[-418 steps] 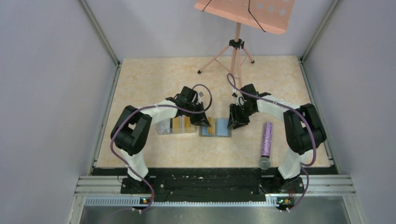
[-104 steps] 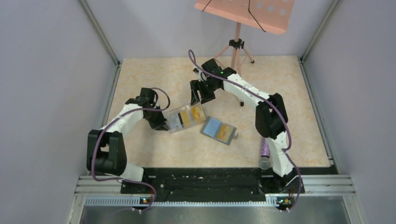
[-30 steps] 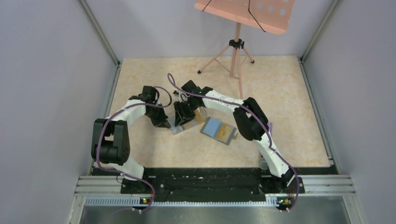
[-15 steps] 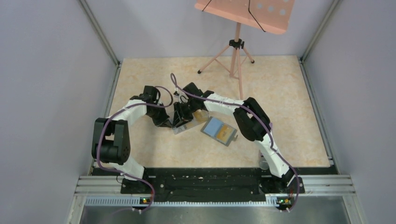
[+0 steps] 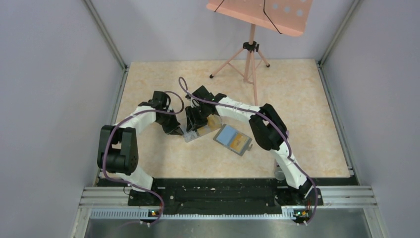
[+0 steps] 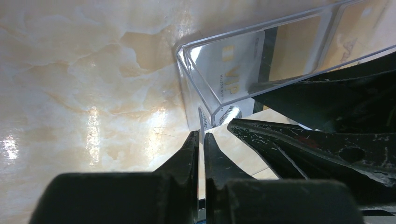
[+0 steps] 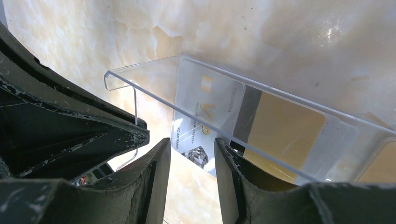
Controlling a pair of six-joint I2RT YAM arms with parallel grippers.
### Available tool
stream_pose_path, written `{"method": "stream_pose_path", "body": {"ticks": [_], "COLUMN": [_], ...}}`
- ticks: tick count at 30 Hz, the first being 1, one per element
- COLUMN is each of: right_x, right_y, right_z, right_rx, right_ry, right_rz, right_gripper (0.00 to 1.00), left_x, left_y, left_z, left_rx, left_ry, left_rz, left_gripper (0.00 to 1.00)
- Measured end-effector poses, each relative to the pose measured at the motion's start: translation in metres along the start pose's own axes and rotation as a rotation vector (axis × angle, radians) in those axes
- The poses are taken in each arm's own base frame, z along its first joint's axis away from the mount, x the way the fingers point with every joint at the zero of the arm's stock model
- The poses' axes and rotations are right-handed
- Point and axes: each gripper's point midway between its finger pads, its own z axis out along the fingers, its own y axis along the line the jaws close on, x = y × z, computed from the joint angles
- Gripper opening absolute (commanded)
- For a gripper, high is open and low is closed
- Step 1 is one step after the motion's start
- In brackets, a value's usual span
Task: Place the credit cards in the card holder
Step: Pick up the credit card from the storage box.
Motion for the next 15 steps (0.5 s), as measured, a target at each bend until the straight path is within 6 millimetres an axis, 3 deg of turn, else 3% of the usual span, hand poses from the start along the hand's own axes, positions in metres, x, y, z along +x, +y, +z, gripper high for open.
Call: {"method": "stream_pose_path", "body": {"ticks": [15], "right_x": [-0.008], "right_y": [-0.016], "right_z": [-0.007], "right_rx": [0.062], "right_ry": [-0.032], "right_rz": [-0.012], "right_gripper": [0.42], "left_x": [0.0], "left_y": [0.0], "left_z": [0.0], "left_rx": [0.004], "left_ry": [0.0], "left_rz": [0.0], "left_gripper": [0.0]}}
